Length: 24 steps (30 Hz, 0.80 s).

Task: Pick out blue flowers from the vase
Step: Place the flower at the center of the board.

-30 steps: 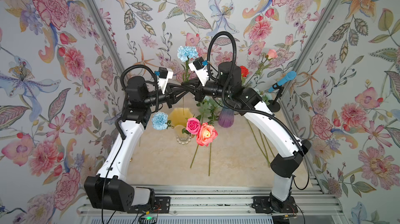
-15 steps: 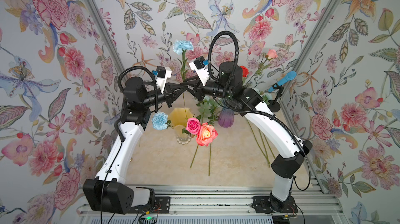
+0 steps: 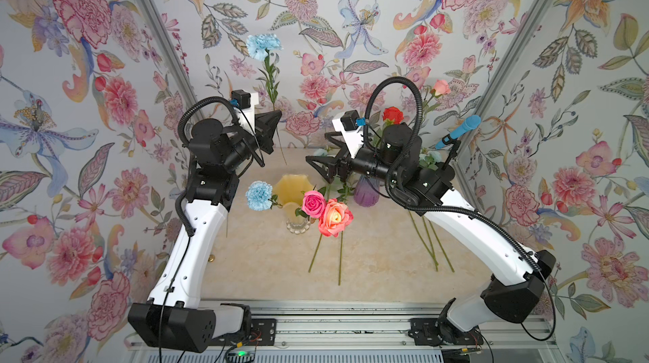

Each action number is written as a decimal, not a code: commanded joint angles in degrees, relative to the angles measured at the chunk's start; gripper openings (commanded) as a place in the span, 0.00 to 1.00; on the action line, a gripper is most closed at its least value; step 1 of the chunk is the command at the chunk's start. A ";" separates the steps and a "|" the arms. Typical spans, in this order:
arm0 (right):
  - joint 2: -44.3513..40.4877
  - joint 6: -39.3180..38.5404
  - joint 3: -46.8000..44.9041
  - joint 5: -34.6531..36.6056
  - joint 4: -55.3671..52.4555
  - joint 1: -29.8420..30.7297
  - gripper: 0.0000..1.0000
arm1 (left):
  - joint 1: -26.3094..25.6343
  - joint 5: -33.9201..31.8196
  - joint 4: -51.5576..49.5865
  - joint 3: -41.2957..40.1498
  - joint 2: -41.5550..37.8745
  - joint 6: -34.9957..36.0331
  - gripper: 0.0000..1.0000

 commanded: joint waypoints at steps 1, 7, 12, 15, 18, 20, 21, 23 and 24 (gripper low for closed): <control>-5.92 0.62 -7.93 8.99 13.55 -1.06 0.95 | 0.36 -12.24 -4.09 5.22 1.48 4.07 0.00; -10.30 6.66 -19.02 12.33 21.28 -9.57 0.95 | 0.88 -23.20 -16.19 13.98 8.86 8.86 0.00; -10.64 10.98 -29.53 11.23 28.28 -17.65 0.94 | 3.81 -27.38 -25.33 20.95 16.34 13.07 0.00; -9.00 7.75 -31.12 11.84 29.74 -17.96 0.94 | 6.44 -25.62 -26.25 19.32 18.08 13.41 0.00; -7.98 7.13 -31.13 10.83 30.12 -18.12 0.94 | 7.33 -25.55 -27.50 16.56 20.11 15.50 0.00; -8.15 7.13 -32.01 10.59 31.37 -18.25 0.94 | 7.78 -25.78 -27.60 14.19 21.48 15.97 0.00; -8.32 6.98 -32.20 10.53 31.62 -18.21 0.94 | 7.90 -25.32 -27.34 13.11 22.20 15.77 0.00; -8.66 6.49 -32.37 10.70 31.46 -18.26 0.94 | 8.29 -24.26 -26.87 11.19 23.96 15.25 0.00; -8.81 6.08 -32.39 11.04 31.20 -18.25 0.94 | 8.42 -23.82 -26.58 10.56 24.88 15.18 0.00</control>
